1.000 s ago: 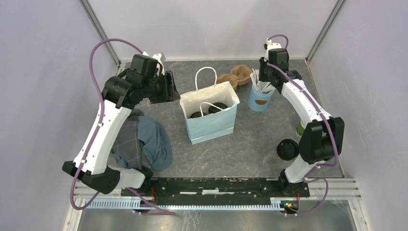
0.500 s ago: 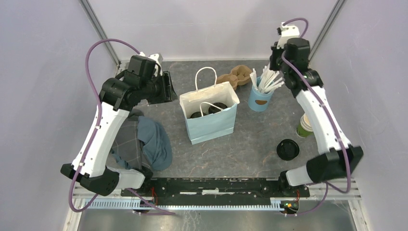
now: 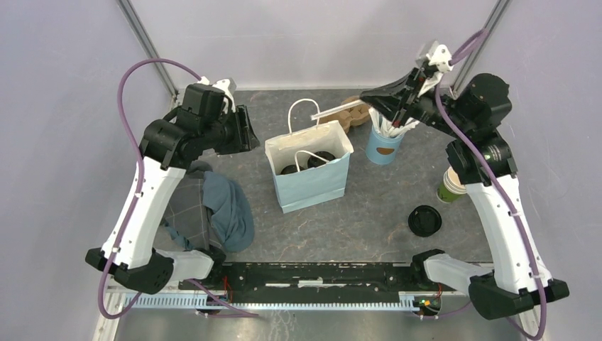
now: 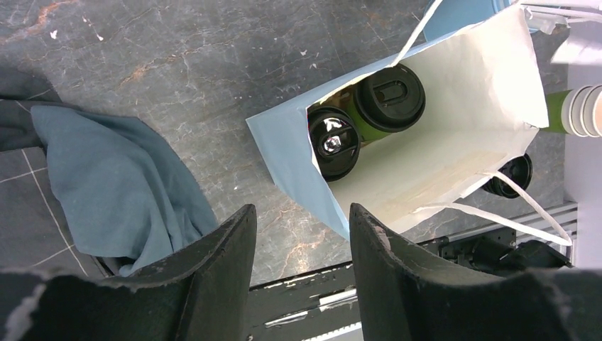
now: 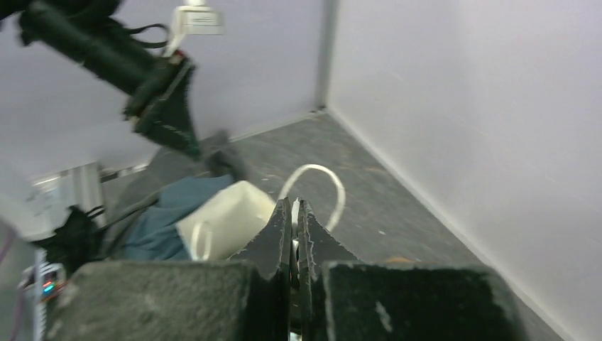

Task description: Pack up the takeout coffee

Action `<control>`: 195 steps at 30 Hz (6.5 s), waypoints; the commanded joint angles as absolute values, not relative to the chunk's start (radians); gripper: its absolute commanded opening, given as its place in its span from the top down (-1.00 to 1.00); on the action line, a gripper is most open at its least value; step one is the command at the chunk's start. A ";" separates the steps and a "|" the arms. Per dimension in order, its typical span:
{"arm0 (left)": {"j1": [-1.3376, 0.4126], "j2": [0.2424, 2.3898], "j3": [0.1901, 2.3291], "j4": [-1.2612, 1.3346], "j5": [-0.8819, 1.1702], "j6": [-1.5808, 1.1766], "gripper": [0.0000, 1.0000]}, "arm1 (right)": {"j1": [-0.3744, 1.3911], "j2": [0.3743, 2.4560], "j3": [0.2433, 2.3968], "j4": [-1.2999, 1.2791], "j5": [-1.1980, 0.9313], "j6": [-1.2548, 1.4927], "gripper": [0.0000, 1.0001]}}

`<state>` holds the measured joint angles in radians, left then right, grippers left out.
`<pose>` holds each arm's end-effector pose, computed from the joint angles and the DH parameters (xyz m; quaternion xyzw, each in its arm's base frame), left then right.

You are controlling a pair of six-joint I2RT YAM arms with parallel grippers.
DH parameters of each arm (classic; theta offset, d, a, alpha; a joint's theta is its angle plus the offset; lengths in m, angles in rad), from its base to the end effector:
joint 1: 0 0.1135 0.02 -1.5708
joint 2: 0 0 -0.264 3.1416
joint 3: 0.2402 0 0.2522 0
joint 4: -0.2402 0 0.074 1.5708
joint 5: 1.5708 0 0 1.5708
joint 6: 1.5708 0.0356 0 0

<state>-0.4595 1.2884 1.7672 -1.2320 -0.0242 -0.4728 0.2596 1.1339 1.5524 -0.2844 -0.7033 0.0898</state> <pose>0.1941 -0.0951 0.4582 -0.0109 0.9175 -0.1687 0.3601 0.1951 0.0756 0.5206 -0.3108 0.5937 0.3461 0.6567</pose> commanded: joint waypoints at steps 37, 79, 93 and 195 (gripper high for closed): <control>-0.458 1.168 1.689 -1.219 -0.048 -0.495 -0.14 | 0.706 1.400 1.704 -0.614 0.047 -0.098 -0.60; -0.458 1.217 1.692 -1.220 -0.005 -0.451 -0.16 | 0.124 1.421 1.446 -0.621 -0.010 -0.030 0.15; -0.459 1.227 1.690 -1.209 0.026 -0.449 -0.15 | 0.218 1.387 1.368 -0.625 -0.074 -0.091 0.13; -0.459 1.169 1.598 -1.146 0.003 -0.429 -0.16 | 0.556 1.476 1.773 -0.964 -0.792 -0.483 1.00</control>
